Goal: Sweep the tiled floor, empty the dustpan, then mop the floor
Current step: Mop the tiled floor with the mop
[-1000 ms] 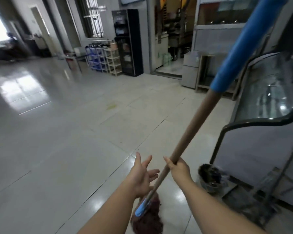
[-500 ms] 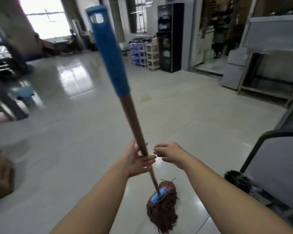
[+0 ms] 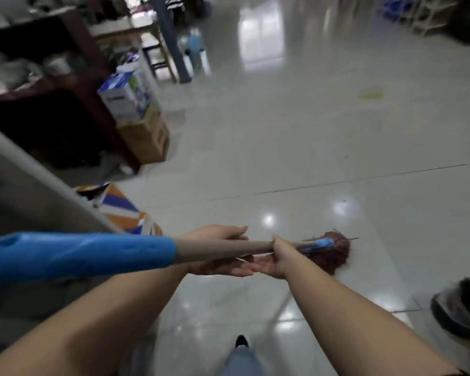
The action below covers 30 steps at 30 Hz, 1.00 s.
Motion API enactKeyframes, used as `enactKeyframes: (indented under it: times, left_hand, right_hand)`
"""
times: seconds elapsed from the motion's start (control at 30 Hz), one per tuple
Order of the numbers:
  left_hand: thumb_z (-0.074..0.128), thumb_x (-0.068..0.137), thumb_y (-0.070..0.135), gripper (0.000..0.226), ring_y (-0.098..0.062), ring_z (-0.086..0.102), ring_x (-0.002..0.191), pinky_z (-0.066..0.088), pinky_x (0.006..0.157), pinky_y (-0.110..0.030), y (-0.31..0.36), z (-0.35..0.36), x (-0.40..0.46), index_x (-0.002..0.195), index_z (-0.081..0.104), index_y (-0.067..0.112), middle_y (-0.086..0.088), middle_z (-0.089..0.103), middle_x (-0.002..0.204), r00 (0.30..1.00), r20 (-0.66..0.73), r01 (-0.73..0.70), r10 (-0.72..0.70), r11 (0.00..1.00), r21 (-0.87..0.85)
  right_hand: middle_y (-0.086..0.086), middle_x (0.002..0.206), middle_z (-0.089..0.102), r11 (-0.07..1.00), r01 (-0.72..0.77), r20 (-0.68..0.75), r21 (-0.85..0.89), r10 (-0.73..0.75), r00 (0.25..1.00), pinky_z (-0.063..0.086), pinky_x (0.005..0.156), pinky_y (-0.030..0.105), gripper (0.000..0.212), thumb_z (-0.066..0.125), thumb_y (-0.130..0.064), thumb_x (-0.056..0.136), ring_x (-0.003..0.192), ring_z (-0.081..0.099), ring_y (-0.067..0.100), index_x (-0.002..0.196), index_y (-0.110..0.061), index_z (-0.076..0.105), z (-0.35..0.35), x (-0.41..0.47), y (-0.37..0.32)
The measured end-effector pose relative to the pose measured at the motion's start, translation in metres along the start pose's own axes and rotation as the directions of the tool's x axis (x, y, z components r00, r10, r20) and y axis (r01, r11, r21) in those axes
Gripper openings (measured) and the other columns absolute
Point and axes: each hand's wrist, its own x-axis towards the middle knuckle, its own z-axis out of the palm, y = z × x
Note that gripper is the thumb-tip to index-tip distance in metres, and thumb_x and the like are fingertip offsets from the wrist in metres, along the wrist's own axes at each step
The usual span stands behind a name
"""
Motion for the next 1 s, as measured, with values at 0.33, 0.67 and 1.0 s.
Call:
enactKeyframes:
  times: [0.33, 0.67, 1.0]
  left_hand:
    - [0.048, 0.096, 0.030, 0.027, -0.012, 0.071, 0.073, 0.059, 0.058, -0.025, -0.049, -0.065, -0.056, 0.104, 0.057, 0.006, -0.014, 0.065, 0.097, 0.973, -0.230, 0.095, -0.022, 0.945, 0.313]
    - [0.042, 0.099, 0.031, 0.034, -0.012, 0.068, 0.061, 0.057, 0.055, -0.021, -0.069, -0.078, -0.048, 0.128, 0.048, 0.015, -0.004, 0.061, 0.100, 0.948, -0.281, 0.282, -0.150, 0.804, 0.523]
    - [0.029, 0.095, 0.056, 0.054, -0.008, 0.039, 0.029, 0.034, 0.035, -0.010, -0.085, -0.042, 0.073, 0.080, 0.049, 0.008, -0.002, 0.045, 0.055, 0.874, -0.312, 0.464, -0.373, 0.832, 0.305]
  right_hand:
    - [0.020, 0.103, 0.056, 0.942, -0.079, -0.117, 0.326, 0.123, 0.985, 0.054, 0.049, 0.035, 0.044, 0.041, -0.030, 0.099, 0.070, 0.057, 0.026, 0.136, -0.007, 0.034, 0.024, 0.059, 0.056]
    - [0.009, 0.073, 0.045, 0.949, -0.063, -0.293, 0.310, 0.159, 0.943, 0.043, 0.031, 0.016, 0.013, 0.046, -0.020, 0.096, 0.055, 0.044, 0.016, 0.103, -0.010, 0.042, 0.028, 0.089, 0.078]
    - [0.009, 0.088, 0.059, 0.961, -0.158, -0.361, 0.227, 0.234, 0.903, 0.057, 0.064, 0.027, 0.047, 0.061, -0.051, 0.083, 0.077, 0.062, 0.021, 0.105, -0.010, 0.053, -0.006, 0.108, 0.072]
